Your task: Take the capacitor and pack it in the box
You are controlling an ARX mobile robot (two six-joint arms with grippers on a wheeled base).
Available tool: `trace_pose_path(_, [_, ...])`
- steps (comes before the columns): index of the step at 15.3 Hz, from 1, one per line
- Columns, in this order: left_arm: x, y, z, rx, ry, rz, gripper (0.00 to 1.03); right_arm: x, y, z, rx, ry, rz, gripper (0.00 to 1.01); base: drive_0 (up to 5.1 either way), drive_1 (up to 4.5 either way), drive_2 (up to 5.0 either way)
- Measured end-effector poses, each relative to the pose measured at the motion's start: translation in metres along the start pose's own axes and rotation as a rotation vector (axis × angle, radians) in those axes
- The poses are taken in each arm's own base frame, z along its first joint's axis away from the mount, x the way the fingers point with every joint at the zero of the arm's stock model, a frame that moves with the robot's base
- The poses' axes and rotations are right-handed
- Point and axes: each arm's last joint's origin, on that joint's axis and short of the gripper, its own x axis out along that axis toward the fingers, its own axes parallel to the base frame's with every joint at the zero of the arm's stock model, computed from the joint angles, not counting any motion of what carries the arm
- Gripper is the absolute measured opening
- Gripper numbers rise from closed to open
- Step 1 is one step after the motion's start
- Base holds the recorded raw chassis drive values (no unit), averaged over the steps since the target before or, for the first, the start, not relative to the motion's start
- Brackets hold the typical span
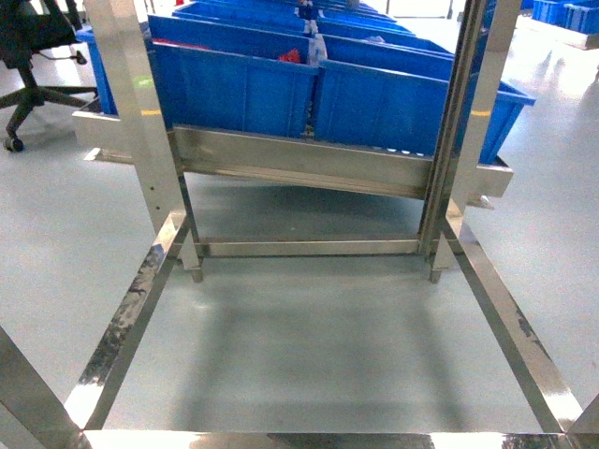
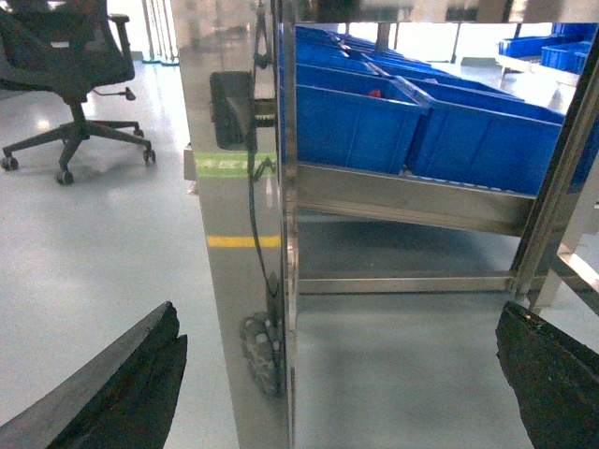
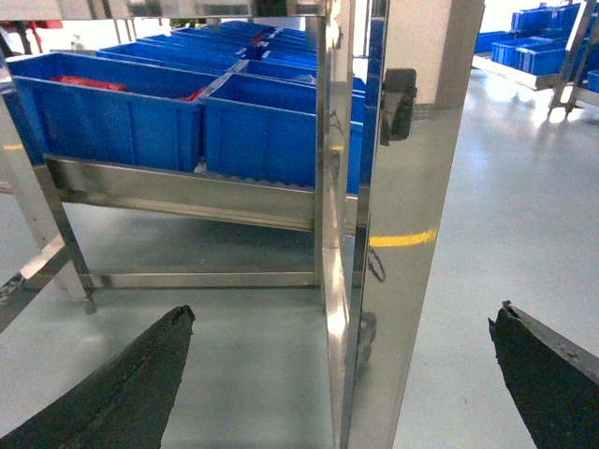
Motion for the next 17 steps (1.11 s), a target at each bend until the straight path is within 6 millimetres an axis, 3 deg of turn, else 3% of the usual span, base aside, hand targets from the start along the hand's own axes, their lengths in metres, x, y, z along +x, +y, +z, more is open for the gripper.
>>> trace_pose_path(17, [0.0,0.0001,0.0,0.0,0.0,0.003,0.98,0.0,0.0,0.0,0.0,0.0,-0.001,0.98,0.0,0.0,0.0])
